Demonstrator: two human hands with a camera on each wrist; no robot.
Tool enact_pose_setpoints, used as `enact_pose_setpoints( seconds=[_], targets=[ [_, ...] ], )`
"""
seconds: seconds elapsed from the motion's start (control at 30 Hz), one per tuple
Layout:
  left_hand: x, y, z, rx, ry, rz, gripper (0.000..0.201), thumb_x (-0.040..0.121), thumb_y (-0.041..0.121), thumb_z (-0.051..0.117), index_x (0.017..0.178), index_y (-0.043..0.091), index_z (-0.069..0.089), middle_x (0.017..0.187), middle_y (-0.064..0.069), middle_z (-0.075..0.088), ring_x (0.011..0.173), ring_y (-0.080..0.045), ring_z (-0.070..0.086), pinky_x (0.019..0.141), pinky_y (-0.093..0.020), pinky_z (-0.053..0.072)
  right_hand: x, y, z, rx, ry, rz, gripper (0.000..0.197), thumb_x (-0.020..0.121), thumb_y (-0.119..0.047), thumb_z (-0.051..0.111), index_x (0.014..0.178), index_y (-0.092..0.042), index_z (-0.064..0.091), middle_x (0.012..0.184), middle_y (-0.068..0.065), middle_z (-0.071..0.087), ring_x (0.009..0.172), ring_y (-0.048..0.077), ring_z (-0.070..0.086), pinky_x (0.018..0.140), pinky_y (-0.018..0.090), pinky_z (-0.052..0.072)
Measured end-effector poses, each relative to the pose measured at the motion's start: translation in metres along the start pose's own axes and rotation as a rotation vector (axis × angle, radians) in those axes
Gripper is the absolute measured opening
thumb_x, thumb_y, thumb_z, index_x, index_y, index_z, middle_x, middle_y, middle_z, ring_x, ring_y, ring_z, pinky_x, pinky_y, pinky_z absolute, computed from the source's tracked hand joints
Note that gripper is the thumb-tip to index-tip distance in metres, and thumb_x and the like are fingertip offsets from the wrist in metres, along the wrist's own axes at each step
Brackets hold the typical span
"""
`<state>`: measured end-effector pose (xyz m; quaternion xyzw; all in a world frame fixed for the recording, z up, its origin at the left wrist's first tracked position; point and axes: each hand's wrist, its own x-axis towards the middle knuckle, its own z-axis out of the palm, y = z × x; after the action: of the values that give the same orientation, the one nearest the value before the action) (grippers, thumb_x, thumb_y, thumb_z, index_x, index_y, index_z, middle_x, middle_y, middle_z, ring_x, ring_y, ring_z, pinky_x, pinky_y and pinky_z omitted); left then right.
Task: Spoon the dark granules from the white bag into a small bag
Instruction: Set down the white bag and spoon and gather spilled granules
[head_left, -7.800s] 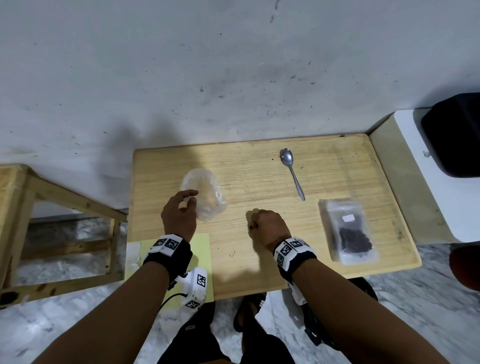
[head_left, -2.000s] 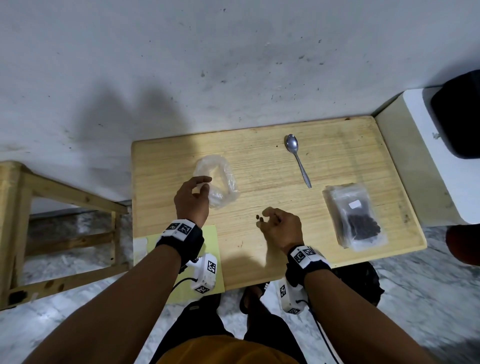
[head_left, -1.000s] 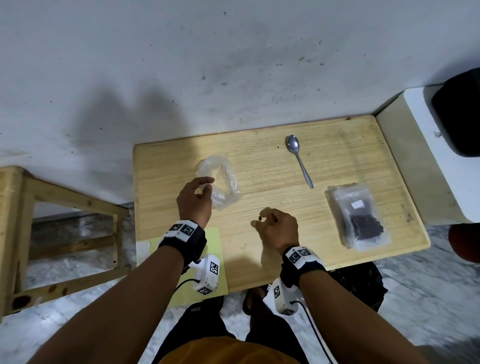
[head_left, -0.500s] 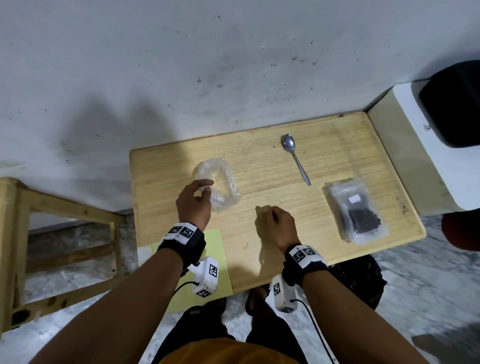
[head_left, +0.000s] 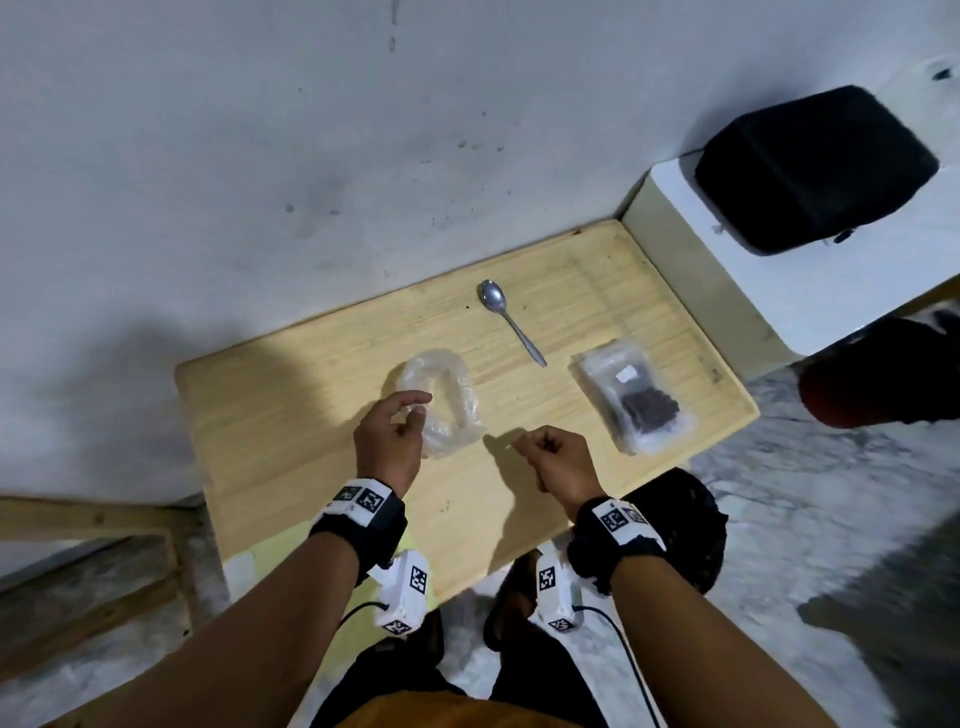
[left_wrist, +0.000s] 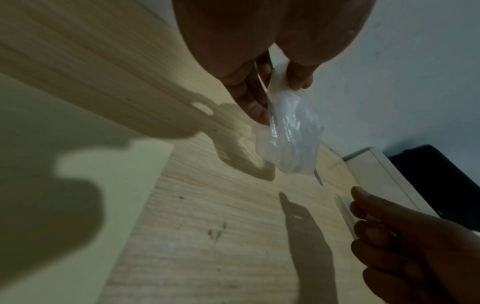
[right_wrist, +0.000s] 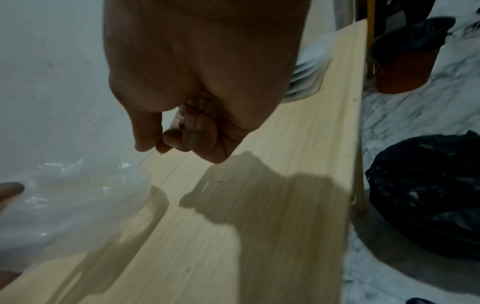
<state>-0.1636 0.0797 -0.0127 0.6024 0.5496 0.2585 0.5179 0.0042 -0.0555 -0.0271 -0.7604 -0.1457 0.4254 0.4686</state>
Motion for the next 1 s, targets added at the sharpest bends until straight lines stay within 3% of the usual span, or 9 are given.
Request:
enact_pose_setpoints(
  seconds=[0.13,0.23,0.37,0.5,0.57,0.7,0.77,0.87,1.0],
  targets=[
    [-0.02,0.011,0.036,-0.046,-0.136,0.02,0.025,0.094,0.01,0.061,0.088,0.031,0.073,0.075,0.019,0.066,0.069,-0.036,0.063,0.066,-0.046,0.056,-0.009,0.02,-0.042,0.008,0.061,0.006,0.031,0.082,-0.012,0.079,0.063,-0.012,0.056,0.051,-0.002,0.045,0.044,0.01,0.038,0.044,0.023,0.034],
    [-0.044,0.024,0.075,-0.049,-0.257,0.056,0.027,0.094,0.011,0.061,0.087,0.034,0.073,0.086,0.027,0.069,0.078,-0.043,0.063,0.061,-0.04,0.053,-0.023,0.032,-0.085,0.07,0.138,-0.001,0.028,0.08,-0.002,0.079,0.063,-0.01,0.059,0.053,-0.007,0.057,0.05,0.006,0.051,0.052,0.018,0.044],
    [-0.08,0.036,0.135,-0.025,-0.387,0.108,0.028,0.093,0.009,0.061,0.087,0.034,0.073,0.091,0.019,0.072,0.071,-0.034,0.063,0.063,-0.03,0.048,-0.037,0.058,-0.155,0.107,0.239,0.011,0.022,0.081,-0.002,0.078,0.067,-0.009,0.062,0.061,-0.003,0.067,0.056,0.006,0.061,0.061,0.02,0.048],
    [-0.121,0.043,0.201,0.04,-0.491,0.192,0.024,0.092,0.007,0.063,0.088,0.029,0.073,0.076,0.009,0.07,0.052,-0.01,0.053,0.055,-0.023,0.042,-0.048,0.098,-0.234,0.105,0.313,0.03,0.022,0.076,-0.009,0.085,0.072,0.001,0.065,0.069,0.011,0.066,0.063,0.011,0.061,0.067,0.024,0.051],
    [-0.139,0.044,0.238,0.139,-0.523,0.246,0.022,0.09,0.009,0.064,0.087,0.029,0.072,0.078,0.01,0.069,0.061,0.004,0.056,0.063,-0.014,0.043,-0.051,0.12,-0.273,0.093,0.335,0.058,0.025,0.075,-0.012,0.086,0.074,0.003,0.066,0.072,0.012,0.067,0.068,0.015,0.061,0.071,0.029,0.052],
    [-0.158,0.036,0.307,0.208,-0.583,0.143,0.025,0.088,0.015,0.063,0.082,0.039,0.068,0.078,0.013,0.068,0.069,-0.015,0.061,0.073,-0.029,0.05,-0.047,0.158,-0.33,0.037,0.316,0.116,0.023,0.074,-0.016,0.088,0.07,-0.006,0.067,0.067,0.001,0.065,0.065,0.014,0.06,0.066,0.027,0.051],
    [-0.164,0.035,0.339,0.224,-0.632,0.093,0.021,0.09,0.01,0.063,0.088,0.029,0.07,0.08,0.011,0.067,0.075,-0.021,0.062,0.073,-0.027,0.047,-0.039,0.176,-0.35,0.006,0.304,0.138,0.024,0.073,-0.018,0.088,0.071,-0.006,0.067,0.065,0.0,0.064,0.064,0.014,0.06,0.065,0.029,0.052],
    [-0.161,0.029,0.377,0.28,-0.667,0.057,0.016,0.091,0.004,0.061,0.102,0.009,0.071,0.098,-0.006,0.068,0.088,-0.02,0.061,0.075,-0.023,0.043,-0.021,0.201,-0.371,-0.017,0.304,0.179,0.027,0.073,-0.02,0.088,0.074,-0.003,0.068,0.064,-0.002,0.062,0.065,0.017,0.061,0.067,0.038,0.056],
    [-0.15,0.005,0.426,0.397,-0.71,0.053,0.02,0.092,0.004,0.06,0.107,0.011,0.071,0.099,-0.01,0.064,0.088,-0.017,0.056,0.073,-0.022,0.043,0.008,0.24,-0.387,-0.009,0.329,0.247,0.022,0.076,-0.017,0.086,0.076,-0.004,0.068,0.068,0.0,0.062,0.069,0.018,0.061,0.068,0.037,0.056]
  ],
)
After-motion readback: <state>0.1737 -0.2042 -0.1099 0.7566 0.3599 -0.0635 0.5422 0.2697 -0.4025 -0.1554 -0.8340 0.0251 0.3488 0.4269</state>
